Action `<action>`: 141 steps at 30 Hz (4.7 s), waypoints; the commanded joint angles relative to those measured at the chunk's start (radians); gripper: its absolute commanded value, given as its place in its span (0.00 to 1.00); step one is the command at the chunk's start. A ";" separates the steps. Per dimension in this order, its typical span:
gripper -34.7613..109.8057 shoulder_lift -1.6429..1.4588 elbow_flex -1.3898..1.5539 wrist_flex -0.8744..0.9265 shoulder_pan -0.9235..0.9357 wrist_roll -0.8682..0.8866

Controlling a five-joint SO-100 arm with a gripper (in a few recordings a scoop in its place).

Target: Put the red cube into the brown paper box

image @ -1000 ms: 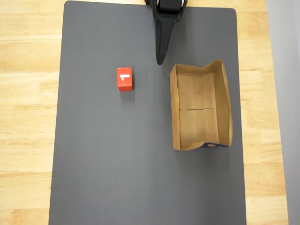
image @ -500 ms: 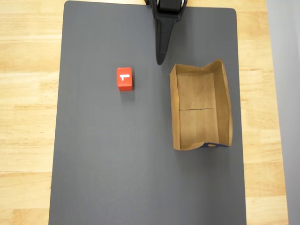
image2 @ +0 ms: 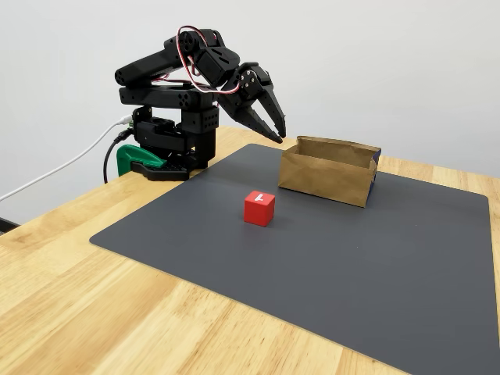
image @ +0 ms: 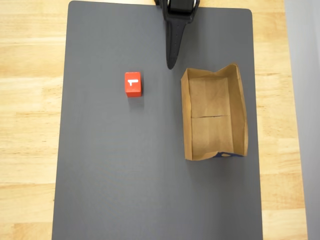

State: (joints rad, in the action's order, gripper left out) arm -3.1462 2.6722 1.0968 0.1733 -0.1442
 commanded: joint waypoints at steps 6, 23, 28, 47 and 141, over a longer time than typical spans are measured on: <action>0.24 0.003 0.000 0.008 0.018 0.003; 0.24 0.003 0.000 0.008 0.018 0.003; 0.24 0.003 0.000 0.008 0.018 0.003; 0.24 0.003 0.000 0.008 0.014 -0.005; 0.45 1.555 -0.845 0.201 0.399 -0.420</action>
State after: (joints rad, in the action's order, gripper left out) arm -1.5938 1.8715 1.2916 0.5584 -0.5522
